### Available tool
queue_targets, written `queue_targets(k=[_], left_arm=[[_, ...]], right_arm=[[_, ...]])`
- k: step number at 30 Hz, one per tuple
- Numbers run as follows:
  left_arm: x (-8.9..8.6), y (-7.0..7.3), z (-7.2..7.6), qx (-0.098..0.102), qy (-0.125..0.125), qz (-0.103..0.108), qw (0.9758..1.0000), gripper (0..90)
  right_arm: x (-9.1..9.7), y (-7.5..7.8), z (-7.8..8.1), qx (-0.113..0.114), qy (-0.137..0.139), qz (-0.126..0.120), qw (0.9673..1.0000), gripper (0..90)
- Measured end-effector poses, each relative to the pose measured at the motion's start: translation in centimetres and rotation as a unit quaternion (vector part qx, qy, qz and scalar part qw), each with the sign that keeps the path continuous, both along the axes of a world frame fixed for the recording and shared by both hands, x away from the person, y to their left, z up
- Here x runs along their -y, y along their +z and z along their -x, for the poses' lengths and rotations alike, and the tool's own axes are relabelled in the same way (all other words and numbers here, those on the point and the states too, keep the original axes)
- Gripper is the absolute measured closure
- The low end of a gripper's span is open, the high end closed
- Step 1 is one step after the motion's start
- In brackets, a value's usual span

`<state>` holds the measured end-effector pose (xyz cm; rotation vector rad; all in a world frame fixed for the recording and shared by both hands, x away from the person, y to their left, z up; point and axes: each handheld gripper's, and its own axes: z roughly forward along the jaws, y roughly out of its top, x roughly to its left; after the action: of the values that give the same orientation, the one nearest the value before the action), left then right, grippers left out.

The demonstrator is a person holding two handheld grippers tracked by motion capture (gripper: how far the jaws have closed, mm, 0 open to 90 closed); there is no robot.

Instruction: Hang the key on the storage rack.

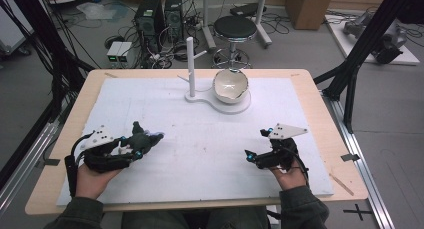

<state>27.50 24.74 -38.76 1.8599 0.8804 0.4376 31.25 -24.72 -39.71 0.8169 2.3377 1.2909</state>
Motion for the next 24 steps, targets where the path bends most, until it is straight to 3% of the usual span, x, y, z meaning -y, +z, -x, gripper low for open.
queue_targets(k=[4,17,24], left_arm=[[0.2,0.3,0.0,0.002,-0.005,-0.003,1.0000,45.3],[0.4,1.3,-0.5,-0.002,-0.015,0.034,0.9993,45.3],[1.1,2.4,-1.1,0.000,-0.024,0.033,0.9992,45.3]], right_arm=[[0.0,0.0,-0.1,0.001,-0.001,-0.002,1.0000,7.4],[0.0,-0.1,-0.5,-0.002,0.004,-0.006,1.0000,7.4],[0.4,-0.3,-0.5,-0.003,0.005,-0.010,0.9999,7.4]])
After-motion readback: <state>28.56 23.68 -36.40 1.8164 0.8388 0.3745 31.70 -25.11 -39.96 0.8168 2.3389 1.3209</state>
